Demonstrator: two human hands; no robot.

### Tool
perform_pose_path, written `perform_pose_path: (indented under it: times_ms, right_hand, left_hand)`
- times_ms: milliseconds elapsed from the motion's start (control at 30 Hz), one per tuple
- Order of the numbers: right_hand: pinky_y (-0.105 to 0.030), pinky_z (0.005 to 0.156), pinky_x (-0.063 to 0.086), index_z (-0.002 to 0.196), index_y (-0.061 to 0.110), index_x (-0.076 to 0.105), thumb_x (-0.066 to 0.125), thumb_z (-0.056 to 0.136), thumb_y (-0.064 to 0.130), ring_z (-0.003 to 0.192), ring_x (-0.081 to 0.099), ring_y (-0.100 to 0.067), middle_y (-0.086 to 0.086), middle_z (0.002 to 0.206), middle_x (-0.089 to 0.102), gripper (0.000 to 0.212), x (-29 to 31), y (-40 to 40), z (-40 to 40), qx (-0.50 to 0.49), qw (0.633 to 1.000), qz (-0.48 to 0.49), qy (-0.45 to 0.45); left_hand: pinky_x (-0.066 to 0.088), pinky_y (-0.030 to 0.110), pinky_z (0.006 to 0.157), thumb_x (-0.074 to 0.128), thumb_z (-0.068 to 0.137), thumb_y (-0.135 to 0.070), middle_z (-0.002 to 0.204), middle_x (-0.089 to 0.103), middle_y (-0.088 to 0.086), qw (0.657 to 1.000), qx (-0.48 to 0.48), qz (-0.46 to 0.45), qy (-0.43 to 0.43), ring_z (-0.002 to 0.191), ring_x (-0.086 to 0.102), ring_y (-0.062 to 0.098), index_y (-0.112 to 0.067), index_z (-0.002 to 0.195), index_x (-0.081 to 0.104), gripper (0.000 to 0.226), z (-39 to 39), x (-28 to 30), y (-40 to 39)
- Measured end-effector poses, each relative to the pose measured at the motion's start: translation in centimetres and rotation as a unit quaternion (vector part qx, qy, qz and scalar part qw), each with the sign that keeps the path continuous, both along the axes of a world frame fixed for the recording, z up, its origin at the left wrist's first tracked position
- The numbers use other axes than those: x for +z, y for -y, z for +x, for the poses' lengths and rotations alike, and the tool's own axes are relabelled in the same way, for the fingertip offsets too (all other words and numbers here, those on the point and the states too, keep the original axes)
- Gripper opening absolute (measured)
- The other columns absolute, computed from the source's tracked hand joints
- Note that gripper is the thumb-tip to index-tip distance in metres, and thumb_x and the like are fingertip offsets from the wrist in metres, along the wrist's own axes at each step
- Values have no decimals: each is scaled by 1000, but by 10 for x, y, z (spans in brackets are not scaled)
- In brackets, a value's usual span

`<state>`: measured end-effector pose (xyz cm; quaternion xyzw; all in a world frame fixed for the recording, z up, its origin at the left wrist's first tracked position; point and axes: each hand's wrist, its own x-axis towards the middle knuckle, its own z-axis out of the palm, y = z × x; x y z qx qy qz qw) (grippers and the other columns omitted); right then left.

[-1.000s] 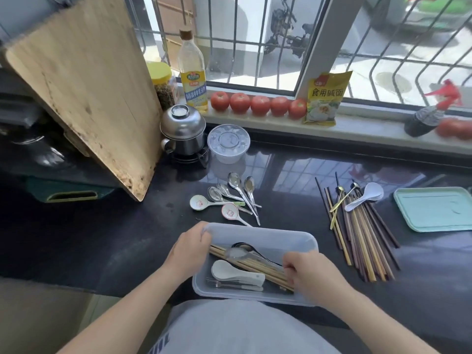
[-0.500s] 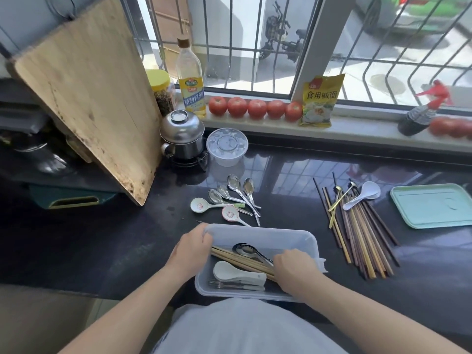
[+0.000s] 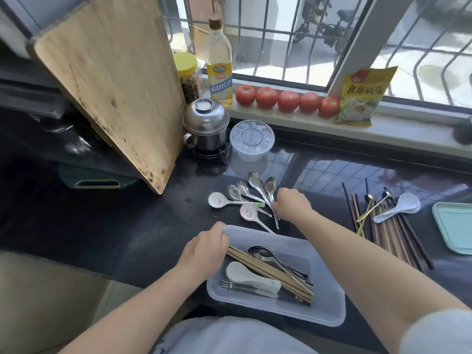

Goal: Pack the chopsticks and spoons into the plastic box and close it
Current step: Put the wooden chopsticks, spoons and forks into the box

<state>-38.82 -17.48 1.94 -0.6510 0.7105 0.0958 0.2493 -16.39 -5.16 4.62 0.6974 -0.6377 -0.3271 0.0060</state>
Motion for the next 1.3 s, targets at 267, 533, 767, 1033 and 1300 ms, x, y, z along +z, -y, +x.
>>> perform_pose_path:
  times_ms: [267, 533, 767, 1033, 1300]
  right_hand:
    - [-35, 67, 45, 92, 12, 53, 52, 86, 9, 79, 53, -34, -13, 103, 65, 7, -20, 6, 8, 32, 999, -7, -26]
    - [-29, 68, 48, 80, 28, 70, 69, 88, 22, 70, 59, -12, 9, 73, 67, 10, 85, -82, -18, -2, 951, -86, 295]
    - [-30, 55, 36, 85, 20, 59, 46, 85, 6, 75, 54, -26, -2, 84, 62, 19, 46, -180, -33, 104, 990, 72, -57]
    - [-32, 60, 41, 88, 18, 50, 51, 86, -1, 72, 54, -26, 0, 71, 54, 19, 30, -171, -11, 113, 986, 58, -110]
    - [-32, 60, 46, 72, 17, 57, 52, 92, 33, 67, 56, -25, -3, 74, 65, 27, 76, -126, -8, 93, 994, 34, 52]
  left_hand:
    - [53, 48, 80, 27, 106, -27, 90, 66, 7, 1000, -3, 0, 0, 84, 61, 35, -23, 117, 48, 24, 0, -1, -1]
    - [47, 45, 72, 29, 102, -14, 90, 64, 8, 999, 3, 10, -36, 80, 51, 36, -24, 103, 47, 21, 0, 0, -1]
    - [54, 51, 78, 31, 103, -23, 83, 66, 9, 997, 22, 3, -70, 84, 60, 35, -22, 97, 49, 19, 2, 2, -3]
    - [53, 49, 78, 33, 103, -24, 85, 67, 10, 997, 28, -6, -77, 84, 63, 36, -19, 98, 53, 21, 0, 8, -4]
    - [51, 47, 76, 32, 103, -22, 85, 67, 11, 997, 24, 0, -70, 84, 63, 35, -20, 106, 54, 22, 0, 8, -3]
